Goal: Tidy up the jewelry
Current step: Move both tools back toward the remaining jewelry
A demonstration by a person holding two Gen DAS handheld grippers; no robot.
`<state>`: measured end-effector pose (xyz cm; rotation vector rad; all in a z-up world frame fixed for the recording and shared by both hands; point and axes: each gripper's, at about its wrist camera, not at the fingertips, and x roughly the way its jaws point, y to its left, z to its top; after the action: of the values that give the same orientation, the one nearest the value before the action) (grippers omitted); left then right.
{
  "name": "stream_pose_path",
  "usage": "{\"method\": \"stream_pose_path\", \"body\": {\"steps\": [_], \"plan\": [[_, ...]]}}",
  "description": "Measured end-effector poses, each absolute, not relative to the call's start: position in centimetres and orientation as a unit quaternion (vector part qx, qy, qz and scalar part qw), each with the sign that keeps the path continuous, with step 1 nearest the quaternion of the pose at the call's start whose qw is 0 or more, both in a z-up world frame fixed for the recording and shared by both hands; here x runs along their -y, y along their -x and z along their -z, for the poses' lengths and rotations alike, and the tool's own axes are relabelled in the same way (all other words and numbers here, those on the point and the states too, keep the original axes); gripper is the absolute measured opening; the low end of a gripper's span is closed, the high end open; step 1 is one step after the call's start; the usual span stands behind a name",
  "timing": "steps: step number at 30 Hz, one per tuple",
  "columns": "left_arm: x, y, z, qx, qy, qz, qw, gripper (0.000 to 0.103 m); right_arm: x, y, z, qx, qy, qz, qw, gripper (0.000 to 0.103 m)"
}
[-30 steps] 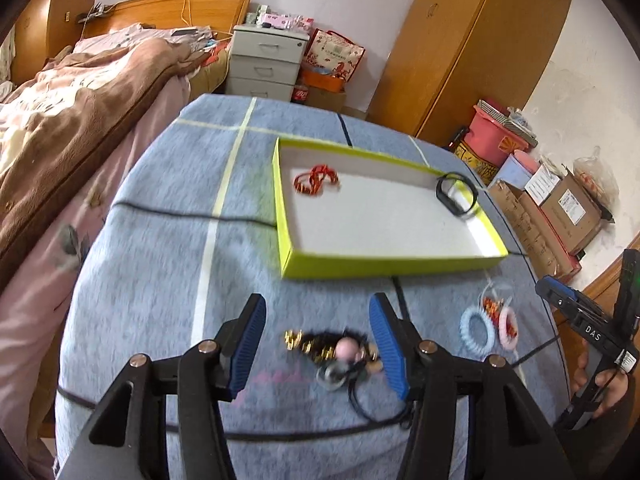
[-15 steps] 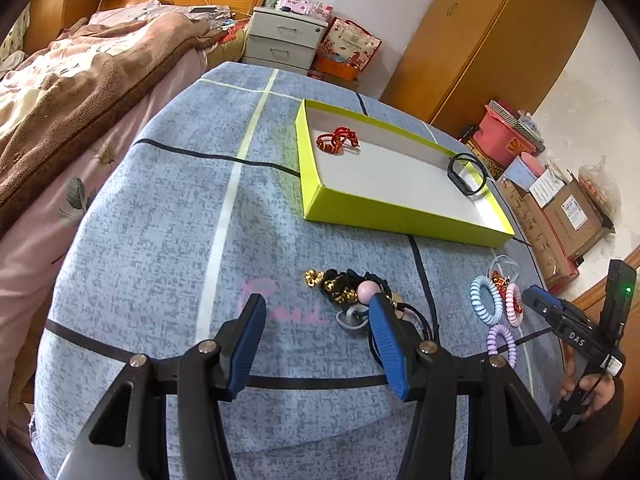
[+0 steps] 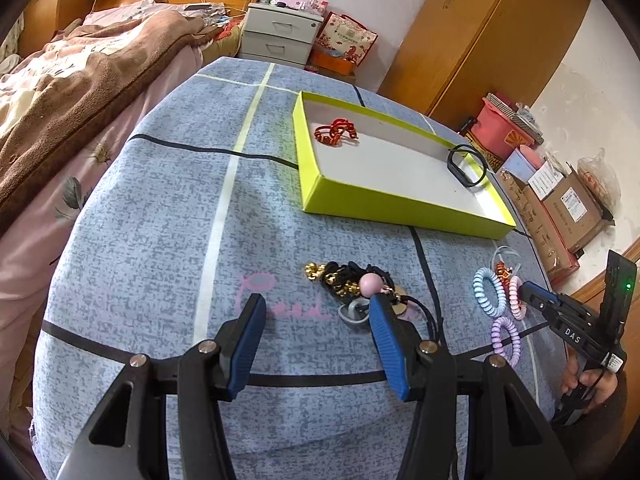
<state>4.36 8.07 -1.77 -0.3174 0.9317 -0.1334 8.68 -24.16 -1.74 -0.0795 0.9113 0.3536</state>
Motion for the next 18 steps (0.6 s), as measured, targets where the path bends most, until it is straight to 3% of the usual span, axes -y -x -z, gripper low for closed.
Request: {"method": "stream_pose_path", "body": {"steps": [2,3,15,18], "plan": [[-8.2,-4.3,1.8,-0.448,0.150,0.061,0.879,0.056,24.2,-8.6,1.7,-0.440,0.037,-0.169,0.881,0.015],[-8.3,-4.2,1.8,-0.448,0.150,0.060,0.879,0.056,24.2,-8.6,1.7,-0.441,0.039,-0.169,0.880,0.009],[-8.3,-4.5,2.0,-0.452,0.145,0.064,0.878,0.056,23.6,-8.9,1.8,-0.449,0.062,-0.172,0.875,0.009],[-8.3,-4.6,2.0,-0.453,0.144,0.065,0.878,0.056,23.1,-9.1,2.1,-0.452,0.080,-0.160,0.874,0.014]]}}
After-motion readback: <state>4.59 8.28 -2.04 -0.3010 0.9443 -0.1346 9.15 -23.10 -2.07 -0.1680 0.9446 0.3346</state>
